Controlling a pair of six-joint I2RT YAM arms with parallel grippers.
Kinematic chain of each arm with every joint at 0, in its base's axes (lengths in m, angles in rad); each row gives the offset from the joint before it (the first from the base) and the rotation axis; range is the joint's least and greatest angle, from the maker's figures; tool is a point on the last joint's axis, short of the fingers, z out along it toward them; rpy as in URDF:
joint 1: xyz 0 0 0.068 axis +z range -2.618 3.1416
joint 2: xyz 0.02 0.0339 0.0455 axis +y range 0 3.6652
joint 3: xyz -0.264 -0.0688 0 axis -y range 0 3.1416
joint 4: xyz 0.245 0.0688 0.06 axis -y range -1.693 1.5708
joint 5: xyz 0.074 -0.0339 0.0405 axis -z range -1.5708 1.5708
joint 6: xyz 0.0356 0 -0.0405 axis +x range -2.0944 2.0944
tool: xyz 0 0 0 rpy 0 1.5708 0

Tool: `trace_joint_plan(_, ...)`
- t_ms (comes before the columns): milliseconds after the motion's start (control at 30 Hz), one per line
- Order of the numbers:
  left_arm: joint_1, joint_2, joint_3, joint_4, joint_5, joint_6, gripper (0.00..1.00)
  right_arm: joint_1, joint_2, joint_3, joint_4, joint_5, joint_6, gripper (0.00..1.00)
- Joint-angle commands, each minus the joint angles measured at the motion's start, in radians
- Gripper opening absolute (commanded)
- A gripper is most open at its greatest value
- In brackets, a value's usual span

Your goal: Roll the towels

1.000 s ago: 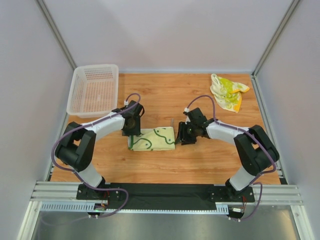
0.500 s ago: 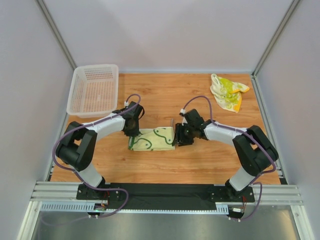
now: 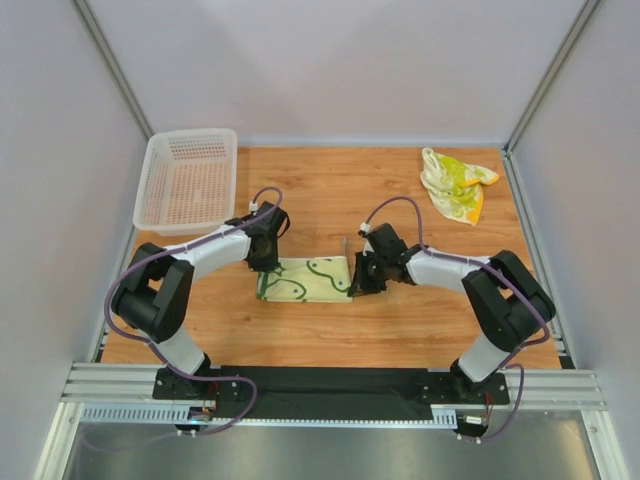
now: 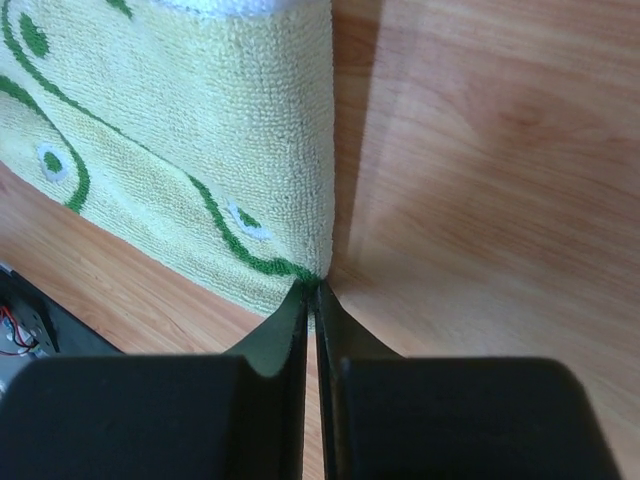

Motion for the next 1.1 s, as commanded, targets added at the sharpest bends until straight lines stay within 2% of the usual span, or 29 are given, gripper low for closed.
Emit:
trace_joint_plan(0, -0.004, -0.016, 0.051, -0.051, -0.06, 0.027, 0.1, 0.005, -0.037, -0.061, -0.037, 0.042, 0.022, 0.02)
trace_joint_plan(167, -0.004, -0.019, 0.062, -0.083, -0.102, 0.022, 0.1, 0.017, -0.087, -0.087, -0.06, 0.058, 0.06, 0.02)
trace_joint_plan(267, -0.005, -0.021, 0.068, -0.1, -0.103, 0.018, 0.15, 0.032, -0.103, -0.079, -0.078, 0.058, 0.066, 0.21)
trace_joint_plan(300, -0.007, -0.022, 0.068, -0.106, -0.108, 0.015, 0.18, 0.036, -0.109, -0.076, -0.084, 0.058, 0.066, 0.36)
trace_joint_plan(333, -0.01, -0.025, 0.065, -0.113, -0.114, 0.012, 0.28, 0.037, -0.127, -0.068, -0.099, 0.064, 0.066, 0.43)
trace_joint_plan(433, -0.025, -0.042, 0.062, -0.141, -0.137, 0.007, 0.48, 0.037, -0.194, -0.046, -0.139, 0.109, 0.049, 0.55)
trace_joint_plan(467, -0.036, -0.048, 0.065, -0.15, -0.154, 0.004, 0.6, 0.037, -0.213, -0.038, -0.173, 0.125, 0.045, 0.55)
trace_joint_plan(567, -0.059, -0.093, 0.082, -0.204, -0.191, -0.01, 0.73, 0.037, -0.317, -0.004, -0.213, 0.191, 0.012, 0.56)
trace_joint_plan(600, -0.063, -0.123, 0.096, -0.219, -0.2, -0.022, 0.75, 0.037, -0.337, 0.004, -0.21, 0.196, 0.0, 0.57)
trace_joint_plan(667, -0.082, -0.157, 0.11, -0.267, -0.229, -0.042, 0.75, 0.037, -0.368, 0.036, -0.196, 0.18, -0.027, 0.55)
trace_joint_plan(800, -0.123, -0.26, 0.092, -0.316, -0.246, -0.134, 0.73, 0.037, -0.296, 0.126, -0.178, 0.111, -0.047, 0.42)
trace_joint_plan(933, -0.152, -0.315, -0.028, -0.188, -0.147, -0.229, 0.69, 0.034, -0.167, 0.205, -0.137, 0.05, -0.052, 0.35)
trace_joint_plan(1067, -0.152, -0.306, -0.148, -0.046, -0.051, -0.296, 0.67, 0.016, -0.02, 0.254, -0.06, -0.024, -0.038, 0.28)
